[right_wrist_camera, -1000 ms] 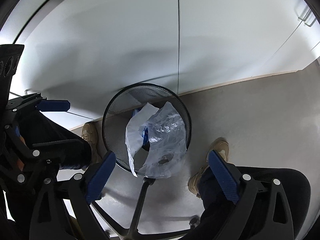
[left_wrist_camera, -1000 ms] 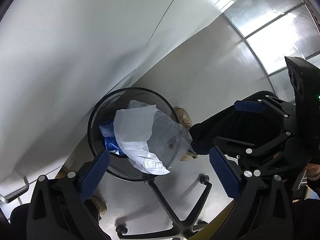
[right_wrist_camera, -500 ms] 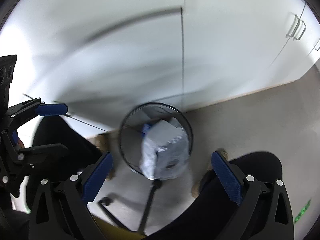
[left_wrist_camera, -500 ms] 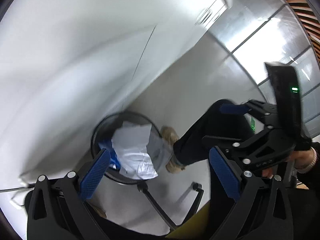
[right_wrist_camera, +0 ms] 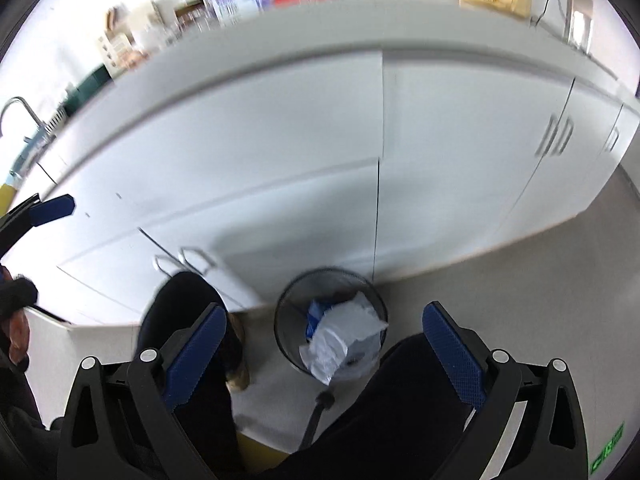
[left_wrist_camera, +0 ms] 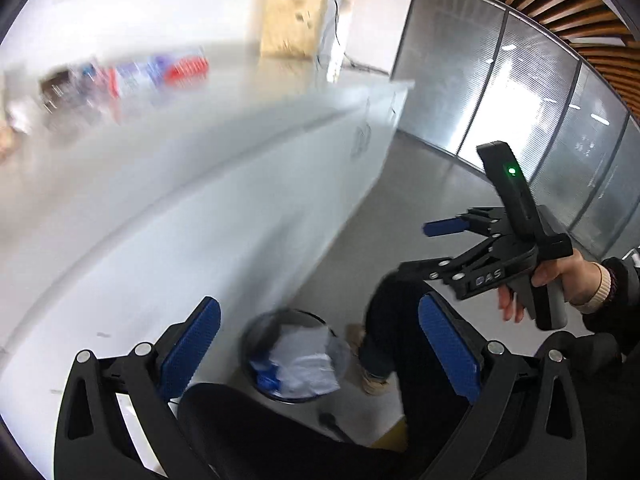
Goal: Collect trash
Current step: 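Raise both open tools back up to the counter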
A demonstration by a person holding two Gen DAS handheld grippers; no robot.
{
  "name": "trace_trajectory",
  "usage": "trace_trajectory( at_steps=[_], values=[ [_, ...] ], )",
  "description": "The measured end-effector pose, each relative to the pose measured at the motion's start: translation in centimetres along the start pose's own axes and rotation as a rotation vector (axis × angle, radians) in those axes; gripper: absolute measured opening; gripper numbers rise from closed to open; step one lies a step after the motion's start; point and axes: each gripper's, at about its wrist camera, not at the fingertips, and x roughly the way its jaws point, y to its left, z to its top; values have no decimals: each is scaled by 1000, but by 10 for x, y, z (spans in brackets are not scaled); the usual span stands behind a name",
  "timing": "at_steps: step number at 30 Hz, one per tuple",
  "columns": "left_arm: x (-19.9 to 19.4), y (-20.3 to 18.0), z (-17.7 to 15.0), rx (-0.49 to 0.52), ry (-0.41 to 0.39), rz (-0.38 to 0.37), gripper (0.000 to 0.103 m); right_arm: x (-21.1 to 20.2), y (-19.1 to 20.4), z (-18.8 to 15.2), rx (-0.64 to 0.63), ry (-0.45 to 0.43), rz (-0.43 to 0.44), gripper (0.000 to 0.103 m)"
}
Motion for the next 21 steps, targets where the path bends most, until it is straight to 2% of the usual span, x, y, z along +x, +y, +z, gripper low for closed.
trace_trajectory(
  at_steps=[3, 6, 11, 16, 21],
  values=[
    [-37, 8, 13, 15, -55, 85, 99, -25, 3, 12, -13, -52, 14, 99],
    [-67, 23, 28, -5, -116, 129, 99, -43, 2, 28, -34, -105, 26, 99],
    [-93, 59, 62, -71, -180, 226, 99, -69, -2, 71, -83, -210, 26, 99],
    [-95, 103, 105, -124, -198, 319, 99, -70, -8, 133, -105, -258, 56, 99],
    [-80, 168, 151, -224, -195, 445, 99, -46, -8, 202, -120, -278, 88, 99]
  ],
)
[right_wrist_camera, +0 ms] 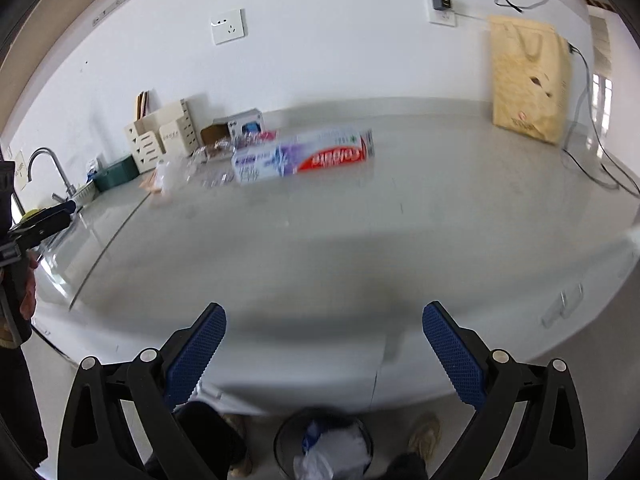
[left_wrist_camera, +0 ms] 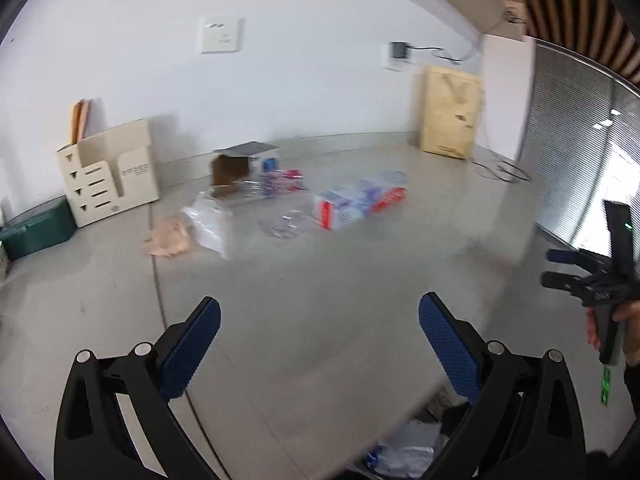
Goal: Collect trash
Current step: 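Raise both open tools back up to the counter, then close the left tool on the clear plastic bag while the right tool grasps the Colgate box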
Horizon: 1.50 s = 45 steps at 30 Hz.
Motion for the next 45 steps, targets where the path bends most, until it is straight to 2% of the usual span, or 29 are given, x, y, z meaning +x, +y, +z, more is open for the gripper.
trace_trajectory(
  at_steps=[4, 7, 11, 14, 17, 20, 22, 23, 27, 32, 35, 37, 39, 41, 42, 44, 45],
  values=[
    [56, 36, 37, -77, 42, 65, 99, 47, 2, 45, -2, 5, 32, 99],
    [91, 61, 53, -132, 67, 66, 99, 75, 11, 70, -26, 21, 60, 99],
    [132, 87, 70, -170, 118, 44, 99, 108, 38, 110, -209, 40, 94, 99],
    [152, 101, 77, -196, 135, 64, 99, 131, 57, 143, -370, 66, 107, 99],
    [165, 113, 79, -242, 140, 74, 99, 151, 70, 169, -470, 97, 103, 99],
    [175, 115, 78, -251, 149, 148, 99, 179, 79, 193, -547, 157, 116, 99],
    [181, 113, 77, -228, 162, 200, 99, 197, 86, 202, -641, 166, 99, 99],
    [184, 113, 76, -228, 171, 206, 99, 211, 90, 205, -709, 187, 99, 99],
    [187, 110, 76, -189, 154, 233, 99, 242, 94, 206, -830, 238, 104, 99],
    [189, 95, 75, -116, 140, 239, 99, 261, 97, 196, -980, 292, 151, 99],
    [196, 84, 72, -76, 161, 237, 99, 268, 99, 185, -1074, 328, 163, 99],
    [201, 80, 70, -41, 180, 261, 98, 272, 98, 182, -1114, 340, 165, 99],
    [205, 81, 68, -45, 198, 257, 86, 277, 96, 184, -1100, 370, 182, 99],
    [209, 84, 66, -69, 228, 202, 42, 283, 95, 186, -1100, 389, 167, 98],
    [211, 84, 65, -66, 244, 193, 44, 285, 95, 187, -1109, 379, 151, 98],
    [213, 81, 63, -44, 249, 209, 37, 286, 94, 187, -1118, 399, 164, 94],
    [212, 81, 64, -48, 247, 191, 35, 288, 94, 186, -1121, 410, 166, 91]
  ],
)
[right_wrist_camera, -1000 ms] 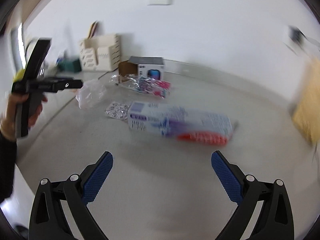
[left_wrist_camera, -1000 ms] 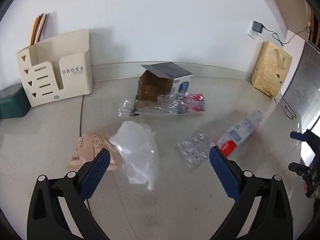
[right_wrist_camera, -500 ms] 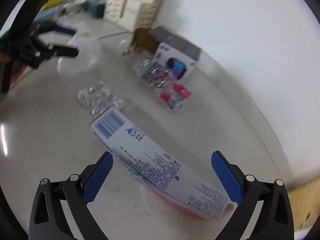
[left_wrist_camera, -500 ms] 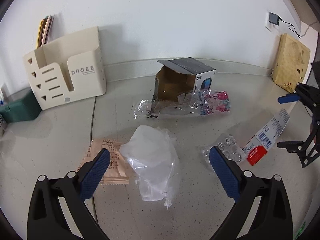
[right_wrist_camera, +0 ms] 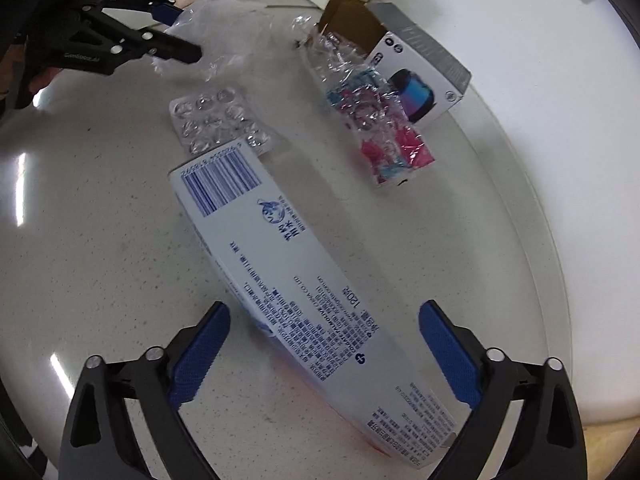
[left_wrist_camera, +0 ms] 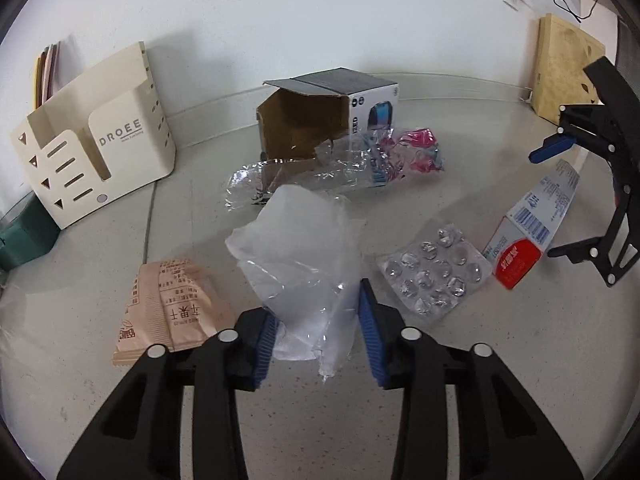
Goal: Collect trash
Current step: 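Close the left tool on the clear plastic bag while the right tool grasps the Colgate box, then lift the clear bag and Colgate box and carry them down over the wastebasket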
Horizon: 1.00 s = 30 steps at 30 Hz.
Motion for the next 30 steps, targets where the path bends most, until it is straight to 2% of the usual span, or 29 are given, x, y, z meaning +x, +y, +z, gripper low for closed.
trace_trajectory(
  at_steps=[1, 4, 7, 9, 11, 14, 16, 21, 25, 30],
  values=[
    [-1, 0, 0, -5, 6, -24, 33, 3, 0, 0, -7, 20, 13, 79],
    [-8, 2, 1, 0, -27, -14, 31, 5, -2, -1, 2, 41, 38, 77],
    [-15, 4, 3, -10, -54, -38, 31, 6, -7, -3, 12, 44, 65, 74],
    [-17, 2, 3, 0, -66, -38, 31, 8, -11, -1, 16, 50, 81, 69],
    [-20, -1, 3, 14, -77, -36, 31, 3, -11, -1, 28, 56, 92, 59],
    [-24, -3, 2, 11, -84, -71, 31, -8, -10, 0, 54, 51, 122, 46],
    [-27, -4, 1, 18, -97, -77, 31, -14, -7, -3, 66, 49, 142, 42],
    [-37, -1, 1, 1, -146, -100, 30, -26, 10, -13, 111, 50, 177, 41],
    [-46, 1, 1, -15, -184, -125, 30, -36, 24, -20, 119, 57, 159, 41],
    [-54, -1, -4, -10, -173, -161, 30, -63, 49, -35, 163, 17, 139, 42]
  ],
)
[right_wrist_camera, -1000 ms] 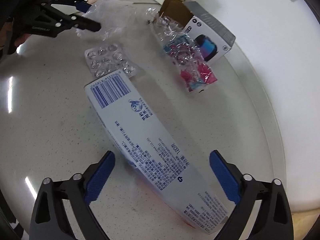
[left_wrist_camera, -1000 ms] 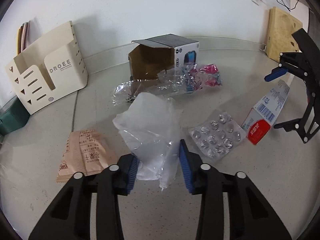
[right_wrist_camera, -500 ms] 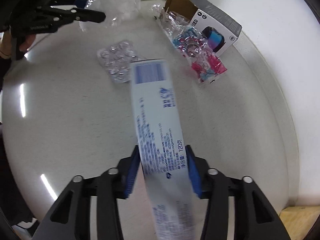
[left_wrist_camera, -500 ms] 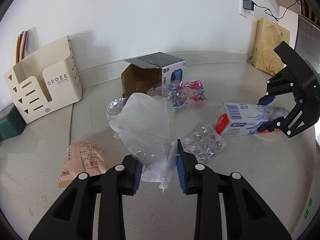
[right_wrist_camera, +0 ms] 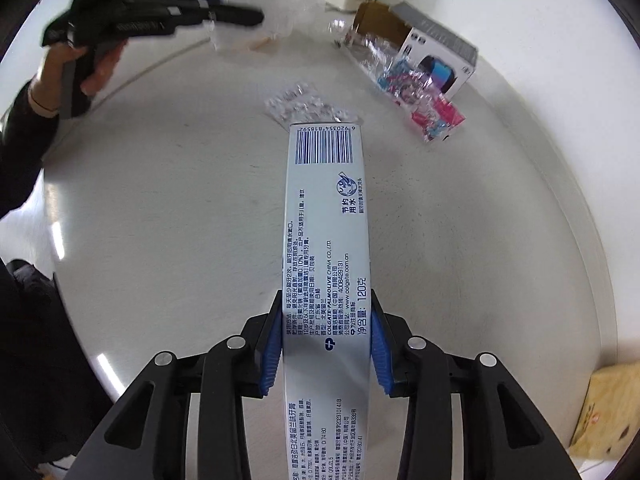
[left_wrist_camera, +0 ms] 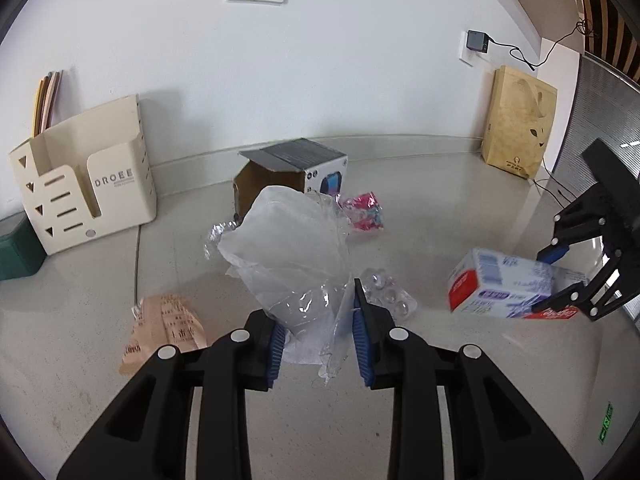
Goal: Collect trash
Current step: 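Lift the clear bag and Colgate box and carry them down over the wastebasket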
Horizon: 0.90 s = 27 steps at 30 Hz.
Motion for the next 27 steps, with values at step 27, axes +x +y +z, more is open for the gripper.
trace_trajectory(
  at_steps=[27],
  values=[
    [-159, -158, -115, 178, -41, -155, 30, -113, 109, -140, 201, -264, -79, 42]
  ],
)
